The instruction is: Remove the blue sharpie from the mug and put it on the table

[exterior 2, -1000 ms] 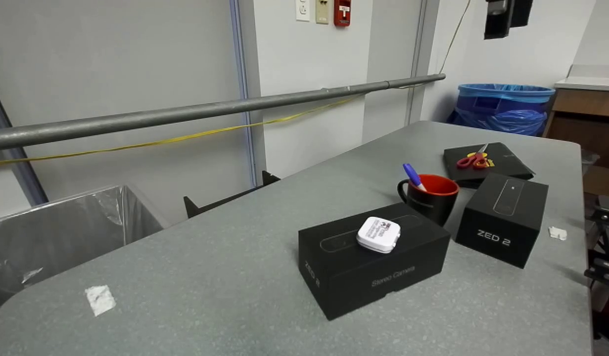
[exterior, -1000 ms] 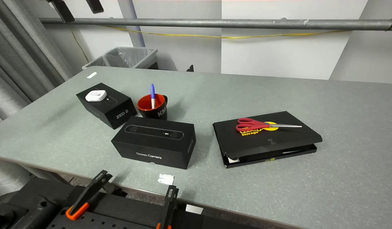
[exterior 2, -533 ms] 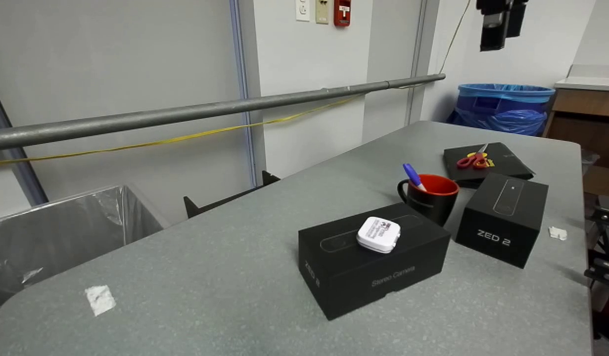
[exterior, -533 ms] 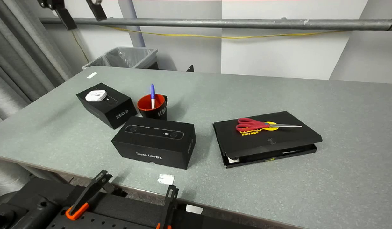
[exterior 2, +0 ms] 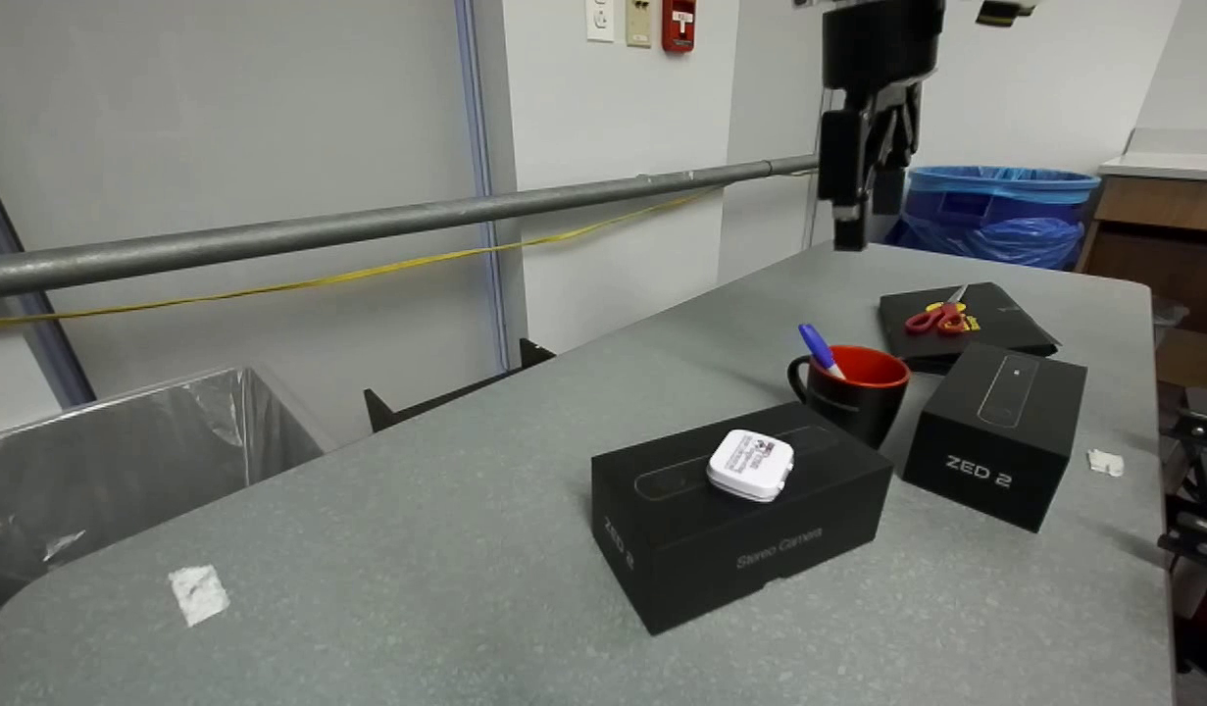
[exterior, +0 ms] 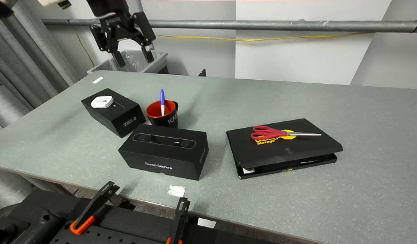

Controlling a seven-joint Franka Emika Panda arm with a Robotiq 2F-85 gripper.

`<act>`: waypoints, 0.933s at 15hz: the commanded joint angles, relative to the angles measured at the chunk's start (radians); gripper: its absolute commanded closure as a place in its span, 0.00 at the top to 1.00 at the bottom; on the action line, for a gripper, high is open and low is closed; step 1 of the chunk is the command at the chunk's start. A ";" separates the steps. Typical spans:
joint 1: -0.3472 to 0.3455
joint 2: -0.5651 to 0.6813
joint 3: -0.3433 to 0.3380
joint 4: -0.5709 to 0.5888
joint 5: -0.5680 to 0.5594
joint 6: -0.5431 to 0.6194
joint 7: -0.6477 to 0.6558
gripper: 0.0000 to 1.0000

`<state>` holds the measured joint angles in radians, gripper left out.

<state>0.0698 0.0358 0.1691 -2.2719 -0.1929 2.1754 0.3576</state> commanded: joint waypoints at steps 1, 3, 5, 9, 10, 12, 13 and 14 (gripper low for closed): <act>0.022 0.028 -0.031 0.016 0.002 0.005 -0.011 1.00; 0.024 0.052 -0.041 0.025 0.003 0.006 -0.013 1.00; 0.027 0.049 -0.040 0.024 0.003 0.006 -0.013 1.00; 0.036 0.083 -0.040 0.022 -0.049 0.047 0.005 1.00; 0.038 0.098 -0.041 0.026 -0.057 0.054 -0.005 1.00; 0.048 0.126 -0.046 0.031 -0.107 0.087 0.013 1.00; 0.050 0.140 -0.049 0.031 -0.123 0.111 0.002 1.00; 0.053 0.153 -0.052 0.034 -0.135 0.129 -0.003 1.00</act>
<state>0.0947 0.1433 0.1453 -2.2519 -0.2717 2.2414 0.3500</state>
